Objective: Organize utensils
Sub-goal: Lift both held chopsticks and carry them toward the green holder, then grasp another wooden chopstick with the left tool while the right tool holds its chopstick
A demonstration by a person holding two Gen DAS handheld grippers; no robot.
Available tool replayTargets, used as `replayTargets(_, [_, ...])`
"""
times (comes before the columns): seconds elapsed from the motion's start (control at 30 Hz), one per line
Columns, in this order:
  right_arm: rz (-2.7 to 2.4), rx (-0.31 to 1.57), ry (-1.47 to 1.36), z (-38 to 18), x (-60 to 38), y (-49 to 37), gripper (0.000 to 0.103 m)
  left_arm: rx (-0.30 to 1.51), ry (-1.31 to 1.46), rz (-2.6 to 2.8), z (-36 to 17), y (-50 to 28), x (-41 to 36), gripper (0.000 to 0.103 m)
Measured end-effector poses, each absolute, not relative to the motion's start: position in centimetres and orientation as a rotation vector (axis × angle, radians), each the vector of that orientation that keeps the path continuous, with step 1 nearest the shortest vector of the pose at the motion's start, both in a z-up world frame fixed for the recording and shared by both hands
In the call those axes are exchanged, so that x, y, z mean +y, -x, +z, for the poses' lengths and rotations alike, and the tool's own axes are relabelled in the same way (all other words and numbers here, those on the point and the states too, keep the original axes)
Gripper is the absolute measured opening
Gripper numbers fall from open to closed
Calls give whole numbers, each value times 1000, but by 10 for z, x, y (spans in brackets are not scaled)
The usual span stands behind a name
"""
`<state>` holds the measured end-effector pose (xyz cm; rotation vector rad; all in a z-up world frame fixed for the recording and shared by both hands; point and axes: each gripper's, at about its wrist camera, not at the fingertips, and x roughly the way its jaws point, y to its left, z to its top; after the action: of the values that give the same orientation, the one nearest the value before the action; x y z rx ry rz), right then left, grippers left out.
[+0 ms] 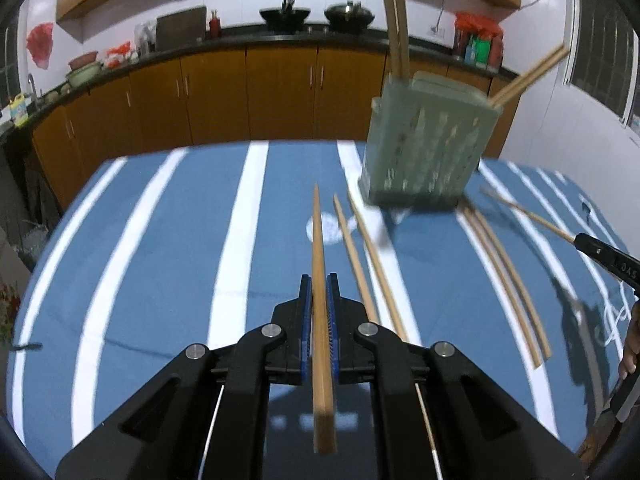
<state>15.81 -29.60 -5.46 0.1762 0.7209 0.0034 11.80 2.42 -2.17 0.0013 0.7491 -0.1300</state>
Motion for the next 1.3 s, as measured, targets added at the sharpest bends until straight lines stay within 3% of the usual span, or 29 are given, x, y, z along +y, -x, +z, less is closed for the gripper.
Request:
replayTargets(0.6, [6,495,-191,22,-310,-155,8,551,33,-130,54,-128,30,4])
replayTargets(0.9, [17,506,-205,16,-307,-149,8,726,-34,-115,-16,-140,48,5])
replayTargets(1.0, [18,509,-213,15,-309,-148,8,765,-57,-112,-35,-146,62,13])
replayTargets(1.1, [18,508,-215,14,-310,-146,8,796,-90,-111,-48,-150,76,36])
replayTargets(1.3, [19,510,-216,14,-310,-145,8,860,-153,-136,-71,-146,89,36])
